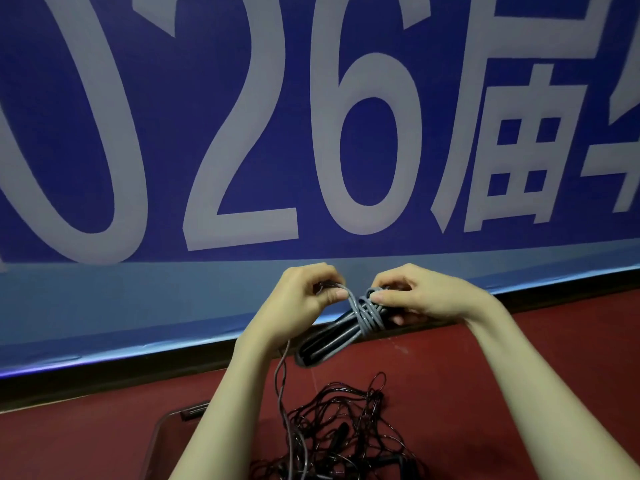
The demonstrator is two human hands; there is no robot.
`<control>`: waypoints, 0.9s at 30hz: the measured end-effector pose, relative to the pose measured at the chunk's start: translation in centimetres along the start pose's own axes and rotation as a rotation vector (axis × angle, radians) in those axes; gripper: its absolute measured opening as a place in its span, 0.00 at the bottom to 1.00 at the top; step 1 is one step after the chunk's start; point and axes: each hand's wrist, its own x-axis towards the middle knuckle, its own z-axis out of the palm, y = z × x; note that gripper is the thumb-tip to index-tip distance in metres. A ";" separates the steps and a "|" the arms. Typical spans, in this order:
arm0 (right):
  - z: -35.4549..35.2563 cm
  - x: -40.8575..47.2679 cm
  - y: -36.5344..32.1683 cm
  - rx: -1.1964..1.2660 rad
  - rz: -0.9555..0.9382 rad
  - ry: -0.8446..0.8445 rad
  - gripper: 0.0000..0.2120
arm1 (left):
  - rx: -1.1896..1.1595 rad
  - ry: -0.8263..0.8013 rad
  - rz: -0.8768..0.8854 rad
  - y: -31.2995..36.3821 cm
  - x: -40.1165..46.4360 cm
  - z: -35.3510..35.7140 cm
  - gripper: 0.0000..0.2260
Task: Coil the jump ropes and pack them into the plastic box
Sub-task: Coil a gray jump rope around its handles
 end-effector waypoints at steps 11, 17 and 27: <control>0.6 0.4 -0.7 0.353 -0.194 0.066 0.16 | -0.461 0.065 -0.105 -1.2 -0.7 1.3 0.10; 1.8 1.3 -0.9 0.545 -0.267 0.175 0.14 | -0.514 0.081 -0.210 -1.7 0.0 2.7 0.08; 1.4 2.7 -0.2 0.683 -0.251 0.640 0.11 | -0.584 -0.045 -0.367 -1.6 -0.1 5.3 0.16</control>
